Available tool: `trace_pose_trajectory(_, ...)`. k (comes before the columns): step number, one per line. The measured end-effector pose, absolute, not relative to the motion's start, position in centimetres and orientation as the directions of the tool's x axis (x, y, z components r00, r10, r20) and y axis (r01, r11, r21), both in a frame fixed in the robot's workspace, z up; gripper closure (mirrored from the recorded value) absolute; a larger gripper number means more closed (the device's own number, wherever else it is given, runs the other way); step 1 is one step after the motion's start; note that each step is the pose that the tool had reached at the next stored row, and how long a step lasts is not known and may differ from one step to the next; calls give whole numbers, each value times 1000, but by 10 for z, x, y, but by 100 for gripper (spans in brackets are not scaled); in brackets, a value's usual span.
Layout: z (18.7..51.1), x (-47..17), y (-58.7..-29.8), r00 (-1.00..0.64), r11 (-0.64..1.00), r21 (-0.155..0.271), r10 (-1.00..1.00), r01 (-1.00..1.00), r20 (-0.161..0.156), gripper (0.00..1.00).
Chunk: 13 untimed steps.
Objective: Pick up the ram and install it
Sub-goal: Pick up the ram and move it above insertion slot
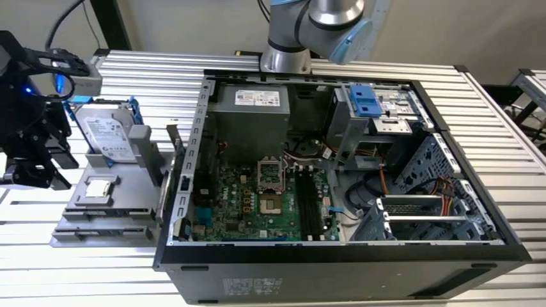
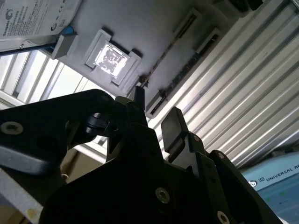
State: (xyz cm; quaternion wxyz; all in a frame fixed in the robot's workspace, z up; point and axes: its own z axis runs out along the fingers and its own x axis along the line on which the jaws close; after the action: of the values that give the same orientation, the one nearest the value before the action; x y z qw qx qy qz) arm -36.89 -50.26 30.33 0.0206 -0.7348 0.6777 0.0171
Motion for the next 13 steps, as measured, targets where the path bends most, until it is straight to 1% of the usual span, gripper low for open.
trace_pose_trajectory(13, 291, -369, -508, 76, -75, -7, -996, -997, -53, 0)
